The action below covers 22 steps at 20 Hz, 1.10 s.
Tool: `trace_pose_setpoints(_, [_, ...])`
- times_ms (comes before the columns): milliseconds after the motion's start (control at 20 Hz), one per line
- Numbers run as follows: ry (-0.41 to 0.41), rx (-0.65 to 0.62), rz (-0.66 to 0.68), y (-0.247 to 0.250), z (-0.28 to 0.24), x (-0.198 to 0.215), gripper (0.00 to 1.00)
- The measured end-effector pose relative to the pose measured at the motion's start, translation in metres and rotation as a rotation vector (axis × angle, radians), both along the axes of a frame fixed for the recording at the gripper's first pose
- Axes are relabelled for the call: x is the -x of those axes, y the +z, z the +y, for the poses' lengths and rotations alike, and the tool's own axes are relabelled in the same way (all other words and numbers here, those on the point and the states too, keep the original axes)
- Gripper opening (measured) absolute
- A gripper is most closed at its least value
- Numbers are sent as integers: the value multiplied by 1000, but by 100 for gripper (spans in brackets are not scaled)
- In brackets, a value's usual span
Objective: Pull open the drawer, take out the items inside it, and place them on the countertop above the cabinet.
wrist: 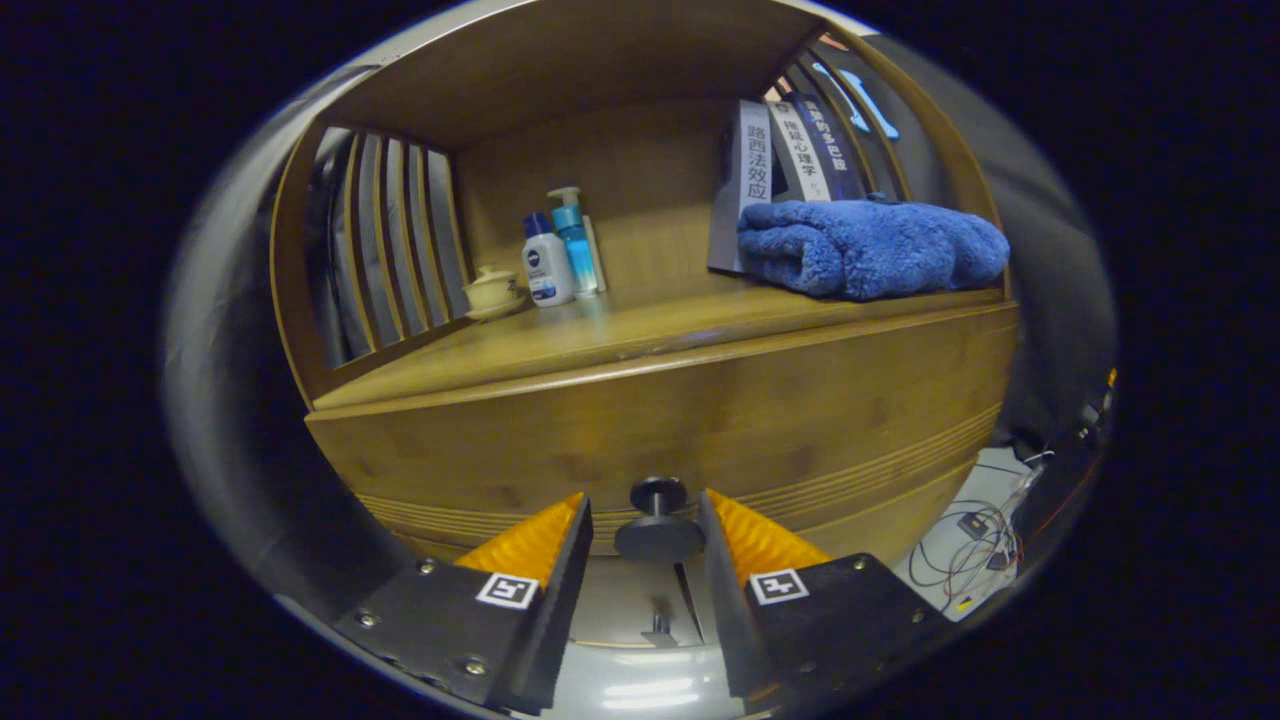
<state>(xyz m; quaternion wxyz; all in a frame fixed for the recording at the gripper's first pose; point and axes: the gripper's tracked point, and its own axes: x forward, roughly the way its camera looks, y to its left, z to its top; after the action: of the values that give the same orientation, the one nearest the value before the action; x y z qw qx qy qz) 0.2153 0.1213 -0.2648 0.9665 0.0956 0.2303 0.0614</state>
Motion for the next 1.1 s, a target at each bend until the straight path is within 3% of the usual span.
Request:
trace_pose_setpoints(50, [11,28,5,5,-6,6,62])
trace_pose_setpoints(100, [27,37,4,-2,-3,-6,43])
trace_pose_setpoints(250, [43,38,16,0,-2,-2,43])
trace_pose_setpoints(400, [57,68,47,-1,-3,4,31])
trace_pose_setpoints(1100, [-14,181,159,9,-25,108,31])
